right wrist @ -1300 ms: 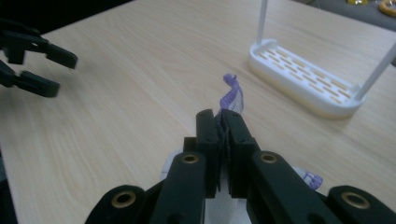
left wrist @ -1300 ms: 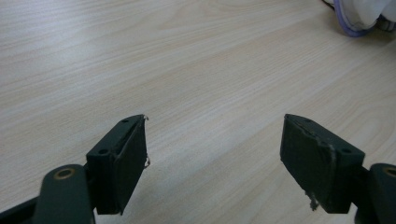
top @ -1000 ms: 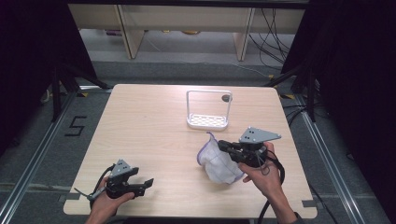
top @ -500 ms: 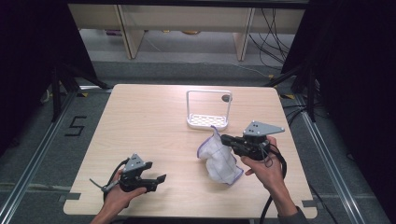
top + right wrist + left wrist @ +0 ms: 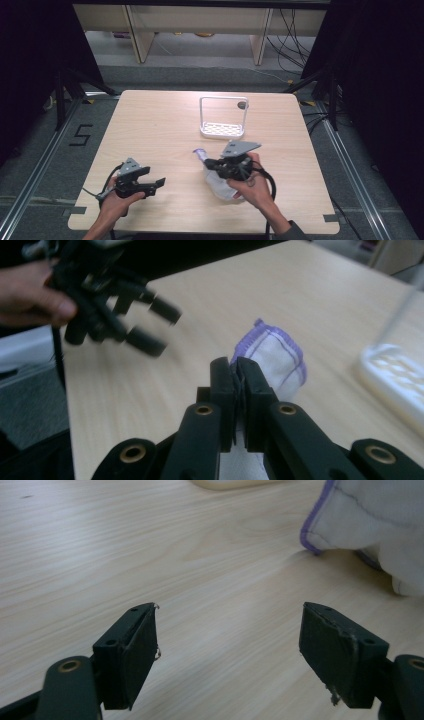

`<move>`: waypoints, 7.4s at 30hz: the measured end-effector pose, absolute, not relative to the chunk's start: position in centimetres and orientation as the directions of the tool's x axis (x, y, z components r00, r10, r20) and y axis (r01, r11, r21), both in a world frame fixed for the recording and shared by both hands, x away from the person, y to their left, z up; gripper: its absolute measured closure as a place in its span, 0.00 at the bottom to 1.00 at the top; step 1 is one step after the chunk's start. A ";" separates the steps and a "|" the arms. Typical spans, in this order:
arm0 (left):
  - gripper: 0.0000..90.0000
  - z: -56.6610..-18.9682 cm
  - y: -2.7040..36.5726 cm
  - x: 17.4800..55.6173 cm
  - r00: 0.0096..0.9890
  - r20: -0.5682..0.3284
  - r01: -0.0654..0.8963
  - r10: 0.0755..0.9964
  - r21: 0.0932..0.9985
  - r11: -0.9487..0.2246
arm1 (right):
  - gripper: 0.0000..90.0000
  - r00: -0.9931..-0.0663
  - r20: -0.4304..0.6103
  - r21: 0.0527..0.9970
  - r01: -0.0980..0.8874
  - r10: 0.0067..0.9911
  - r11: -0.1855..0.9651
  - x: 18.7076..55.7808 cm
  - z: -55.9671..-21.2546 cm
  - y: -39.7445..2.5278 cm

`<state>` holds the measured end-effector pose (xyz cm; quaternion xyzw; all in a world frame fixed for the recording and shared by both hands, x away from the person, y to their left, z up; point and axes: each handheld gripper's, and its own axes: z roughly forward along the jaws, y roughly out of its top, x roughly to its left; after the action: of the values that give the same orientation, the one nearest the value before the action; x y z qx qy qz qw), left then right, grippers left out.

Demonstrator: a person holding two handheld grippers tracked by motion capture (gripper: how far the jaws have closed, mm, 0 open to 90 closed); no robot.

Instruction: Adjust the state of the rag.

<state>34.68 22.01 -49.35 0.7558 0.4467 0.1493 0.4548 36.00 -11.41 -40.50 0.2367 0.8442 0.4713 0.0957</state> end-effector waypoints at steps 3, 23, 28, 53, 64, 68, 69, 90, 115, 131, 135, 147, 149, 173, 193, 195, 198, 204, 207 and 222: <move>0.26 -49.6 23.1 34.7 0.528 -0.198 0.559 0.826 0.813 -0.163 | 0.97 -0.908 0.040 0.815 0.271 0.417 0.511 35.4 -41.8 -8.5; 0.26 -49.6 22.5 33.5 0.557 -0.207 0.576 0.804 0.794 -0.195 | 0.61 -0.867 0.084 0.777 0.365 0.491 0.512 34.2 -42.0 -10.2; 0.26 -49.5 21.6 32.7 0.583 -0.246 0.582 0.774 0.792 -0.187 | 0.61 -0.782 0.071 0.766 0.440 0.619 0.468 35.6 -42.2 -15.8; 0.26 -49.7 21.1 32.2 0.615 -0.242 0.579 0.750 0.785 -0.221 | 0.98 -0.836 0.150 0.769 0.433 0.527 0.469 27.9 -44.6 -20.7; 0.27 -50.8 18.2 32.6 0.653 -0.201 0.579 0.730 0.754 -0.311 | 0.96 -0.809 0.199 0.677 0.521 0.553 0.519 27.4 -48.5 -21.5; 0.27 -51.0 17.2 33.4 0.670 -0.177 0.570 0.720 0.745 -0.347 | 0.73 -0.785 0.236 0.659 0.562 0.573 0.500 27.8 -48.6 -21.1; 0.27 -51.1 16.8 33.6 0.665 -0.179 0.573 0.725 0.746 -0.341 | 0.68 -0.787 0.233 0.669 0.556 0.571 0.493 27.9 -48.5 -21.1; 0.61 -51.5 12.0 35.9 0.765 -0.046 0.465 0.642 0.729 -0.502 | 0.50 -0.732 0.226 0.743 0.556 0.642 0.372 34.1 -46.2 -21.1; 0.90 -50.3 10.4 44.1 0.781 0.052 0.368 0.622 0.766 -0.527 | 0.53 -0.709 0.134 0.719 0.550 0.692 0.425 37.3 -46.4 -19.5; 0.43 -46.7 12.0 37.0 0.780 -0.198 0.503 0.594 0.763 -0.406 | 0.50 -0.716 0.142 0.725 0.545 0.683 0.421 36.3 -46.9 -20.4; 0.36 -46.4 11.8 34.0 0.804 -0.212 0.495 0.556 0.756 -0.428 | 0.49 -0.720 0.148 0.728 0.544 0.678 0.417 36.1 -46.8 -20.8; 0.32 -47.1 7.5 31.2 0.839 -0.250 0.485 0.484 0.747 -0.454 | 0.47 -0.722 0.148 0.707 0.555 0.676 0.438 36.1 -47.2 -20.6; 0.33 -47.8 7.0 31.0 0.848 -0.220 0.471 0.483 0.731 -0.494 | 0.47 -0.721 0.151 0.705 0.558 0.676 0.438 36.0 -47.2 -20.6; 0.91 -49.7 11.5 29.9 0.889 -0.094 0.366 0.447 0.732 -0.574 | 0.52 -0.634 0.084 0.729 0.565 0.768 0.386 39.9 -47.4 -20.6; 0.92 -49.7 13.6 29.7 0.884 -0.088 0.361 0.460 0.754 -0.548 | 0.99 -0.623 0.013 0.724 0.545 0.782 0.422 44.3 -46.6 -20.1; 0.92 -49.7 14.0 29.8 0.881 -0.080 0.363 0.466 0.747 -0.557 | 0.99 -0.611 -0.008 0.743 0.526 0.791 0.414 44.4 -45.4 -21.2; 0.92 -49.9 14.3 30.4 0.873 -0.080 0.370 0.481 0.752 -0.546 | 0.98 -0.588 -0.004 0.747 0.536 0.809 0.393 45.2 -45.2 -22.1; 0.91 -50.4 14.2 30.6 0.874 -0.094 0.379 0.477 0.746 -0.547 | 0.96 -0.580 -0.014 0.675 0.596 0.815 0.436 46.7 -48.3 -22.2; 0.87 -50.6 13.7 30.2 0.882 -0.084 0.369 0.463 0.734 -0.570 | 0.76 -0.537 -0.019 0.679 0.612 0.843 0.406 46.5 -48.1 -22.3; 0.78 -50.7 13.5 29.8 0.888 -0.104 0.373 0.447 0.732 -0.570 | 0.67 -0.629 0.035 0.679 0.585 0.776 0.444 35.6 -45.4 -23.1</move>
<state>29.82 13.55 -50.69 0.8848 0.2317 0.0464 0.4016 35.55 -23.11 -45.44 0.4064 0.8376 0.3362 0.1421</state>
